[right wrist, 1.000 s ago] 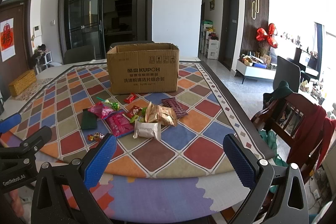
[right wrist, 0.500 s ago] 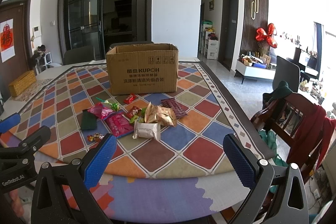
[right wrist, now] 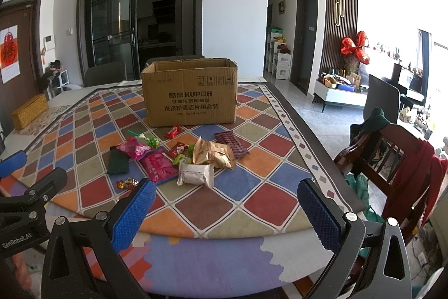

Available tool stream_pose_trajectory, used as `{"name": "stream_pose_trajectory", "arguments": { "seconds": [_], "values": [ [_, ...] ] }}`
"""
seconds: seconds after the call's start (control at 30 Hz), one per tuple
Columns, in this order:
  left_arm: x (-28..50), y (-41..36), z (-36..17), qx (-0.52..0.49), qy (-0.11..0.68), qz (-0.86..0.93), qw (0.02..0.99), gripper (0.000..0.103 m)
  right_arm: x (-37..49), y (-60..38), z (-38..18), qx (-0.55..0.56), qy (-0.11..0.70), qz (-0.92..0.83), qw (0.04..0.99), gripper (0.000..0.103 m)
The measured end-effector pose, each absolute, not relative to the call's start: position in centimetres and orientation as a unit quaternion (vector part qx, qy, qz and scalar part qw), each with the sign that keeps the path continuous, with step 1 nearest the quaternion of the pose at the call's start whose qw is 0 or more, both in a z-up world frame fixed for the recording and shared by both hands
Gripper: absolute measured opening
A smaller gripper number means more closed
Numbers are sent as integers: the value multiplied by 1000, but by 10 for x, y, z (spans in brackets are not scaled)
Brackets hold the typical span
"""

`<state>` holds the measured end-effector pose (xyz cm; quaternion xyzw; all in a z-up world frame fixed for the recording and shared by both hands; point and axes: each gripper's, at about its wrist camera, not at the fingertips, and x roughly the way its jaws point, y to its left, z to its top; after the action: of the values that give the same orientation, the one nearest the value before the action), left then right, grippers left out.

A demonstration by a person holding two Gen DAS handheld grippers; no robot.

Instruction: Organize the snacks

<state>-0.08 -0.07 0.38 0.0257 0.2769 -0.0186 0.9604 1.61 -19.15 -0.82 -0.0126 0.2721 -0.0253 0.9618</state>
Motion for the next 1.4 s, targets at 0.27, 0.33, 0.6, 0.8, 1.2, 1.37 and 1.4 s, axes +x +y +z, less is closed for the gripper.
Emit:
{"name": "stream_pose_trajectory", "arguments": {
  "seconds": [0.27,0.33,0.6,0.8,1.2,1.37,1.4],
  "values": [
    [-1,-1,4,26,276,-19,961,103,16,-191,-8,-12,272,-25,962,102],
    [-1,-1,4,26,276,-18,961,103,16,-191,-8,-13,272,-25,962,102],
    [-1,-1,4,26,276,-18,961,103,16,-191,-7,-13,272,-25,962,102],
    [-1,-1,4,26,275,-19,961,103,17,-191,-8,-12,272,-25,962,102],
    [0,2,9,26,283,-17,959,103,21,-189,-10,-14,277,-20,960,102],
    [9,1,5,30,291,-30,956,102,27,-189,-15,-13,292,-7,956,102],
    [10,-2,0,32,291,-32,956,102,29,-189,-16,-12,295,-4,955,102]
  ]
}}
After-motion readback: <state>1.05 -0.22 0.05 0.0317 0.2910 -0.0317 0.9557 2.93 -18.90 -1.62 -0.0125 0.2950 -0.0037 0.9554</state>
